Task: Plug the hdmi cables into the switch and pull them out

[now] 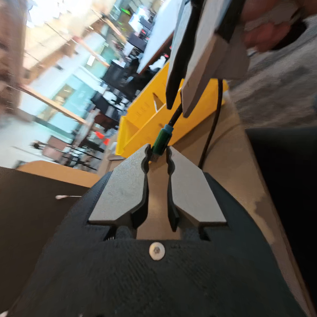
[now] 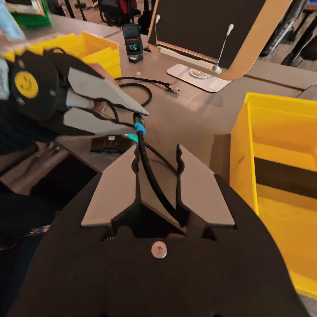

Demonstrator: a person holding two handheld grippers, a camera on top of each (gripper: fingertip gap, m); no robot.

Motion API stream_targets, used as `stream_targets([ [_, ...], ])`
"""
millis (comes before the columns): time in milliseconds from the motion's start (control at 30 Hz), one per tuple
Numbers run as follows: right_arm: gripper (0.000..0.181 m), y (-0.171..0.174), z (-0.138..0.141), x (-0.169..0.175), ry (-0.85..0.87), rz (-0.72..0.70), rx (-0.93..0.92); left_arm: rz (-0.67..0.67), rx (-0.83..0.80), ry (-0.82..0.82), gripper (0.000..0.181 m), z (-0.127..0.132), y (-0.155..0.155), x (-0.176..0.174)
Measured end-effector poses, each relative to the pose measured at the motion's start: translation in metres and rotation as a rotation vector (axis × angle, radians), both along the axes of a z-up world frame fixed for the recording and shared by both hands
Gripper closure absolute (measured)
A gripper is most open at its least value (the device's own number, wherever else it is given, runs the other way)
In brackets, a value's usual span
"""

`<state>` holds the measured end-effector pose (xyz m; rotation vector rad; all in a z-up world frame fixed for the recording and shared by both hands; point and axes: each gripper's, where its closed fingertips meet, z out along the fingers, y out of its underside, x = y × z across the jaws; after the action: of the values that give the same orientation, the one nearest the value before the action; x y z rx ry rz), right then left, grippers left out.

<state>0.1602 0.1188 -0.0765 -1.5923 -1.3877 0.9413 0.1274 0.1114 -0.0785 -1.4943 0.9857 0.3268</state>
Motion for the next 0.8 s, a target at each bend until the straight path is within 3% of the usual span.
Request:
stream_targets([
  [133, 0.134, -0.021, 0.009, 0.017, 0.086, -0.008, -0.15, 0.096, 0.24, 0.196, 0.167, -0.004, -0.003, 0.003],
  [233, 0.136, -0.032, 0.013, 0.03, 0.136, -0.022, -0.188, 0.159, 0.328, 0.204, 0.168, 0.0, -0.001, 0.002],
  [333, 0.136, -0.055, 0.024, 0.037, 0.197, 0.064, -0.247, 0.212, 0.33, 0.178, 0.168, 0.002, 0.004, -0.003],
  [400, 0.145, -0.06, 0.021, 0.036, 0.188, 0.078, -0.252, 0.24, 0.338, 0.148, 0.168, 0.007, 0.005, -0.006],
  [533, 0.132, -0.046, -0.007, 0.015, 0.177, 0.034, -0.331, 0.263, 0.33, 0.061, 0.168, 0.017, 0.003, -0.003],
  [700, 0.139, -0.032, 0.002, -0.01, 0.402, 0.078, -0.559, 0.252, 0.315, 0.077, 0.169, 0.009, -0.003, 0.01],
  [800, 0.141, -0.027, -0.005, -0.017, 0.402, 0.081, -0.609, 0.24, 0.314, 0.083, 0.169, 0.006, -0.007, 0.014],
])
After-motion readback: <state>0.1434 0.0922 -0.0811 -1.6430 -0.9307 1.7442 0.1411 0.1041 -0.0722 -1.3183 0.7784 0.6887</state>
